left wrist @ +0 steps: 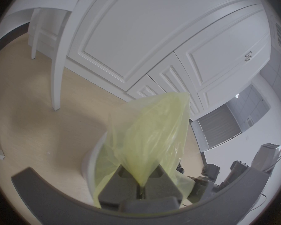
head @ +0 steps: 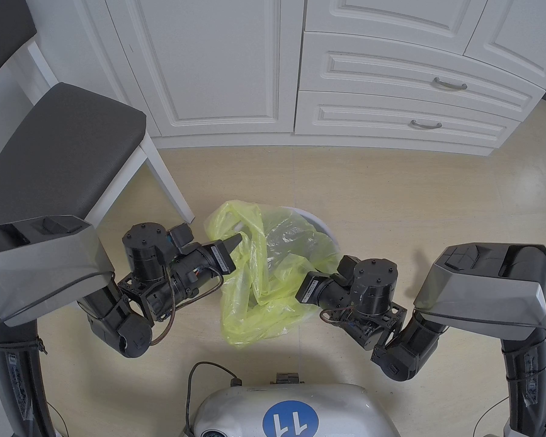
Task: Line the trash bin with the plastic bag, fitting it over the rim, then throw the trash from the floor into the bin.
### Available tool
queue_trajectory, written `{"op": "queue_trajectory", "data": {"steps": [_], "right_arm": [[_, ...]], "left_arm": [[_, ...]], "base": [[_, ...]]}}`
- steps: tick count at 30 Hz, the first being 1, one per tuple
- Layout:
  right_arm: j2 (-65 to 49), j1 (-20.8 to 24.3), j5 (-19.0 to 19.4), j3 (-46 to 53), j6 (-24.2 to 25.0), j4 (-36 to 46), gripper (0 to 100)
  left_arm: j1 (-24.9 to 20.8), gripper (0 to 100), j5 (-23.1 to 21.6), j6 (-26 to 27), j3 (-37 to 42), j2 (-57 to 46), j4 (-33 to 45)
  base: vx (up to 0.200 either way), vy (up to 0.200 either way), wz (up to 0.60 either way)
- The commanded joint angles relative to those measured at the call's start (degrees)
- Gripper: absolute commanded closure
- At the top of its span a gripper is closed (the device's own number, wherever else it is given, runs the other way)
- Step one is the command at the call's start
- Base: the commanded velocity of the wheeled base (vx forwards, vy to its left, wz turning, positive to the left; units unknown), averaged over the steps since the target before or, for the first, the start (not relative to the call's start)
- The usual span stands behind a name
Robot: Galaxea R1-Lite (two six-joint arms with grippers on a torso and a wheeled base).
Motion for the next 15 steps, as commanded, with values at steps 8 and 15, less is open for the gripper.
{"op": "queue_trajectory", "data": {"steps": [8, 15], "right_arm": [[-1.3, -0.3, 0.0, -0.8, 0.5, -0.3, 100], [-5.4, -2.3, 0.0, -0.4, 0.4, 0.2, 100]], "left_arm": [[4.1, 100, -1.3, 0.9, 0.7, -4.2, 7.7], [3.4, 100, -1.5, 1.0, 0.7, -3.4, 8.4]], "base": [[0.0, 0.0, 0.0], [0.0, 0.0, 0.0]]}}
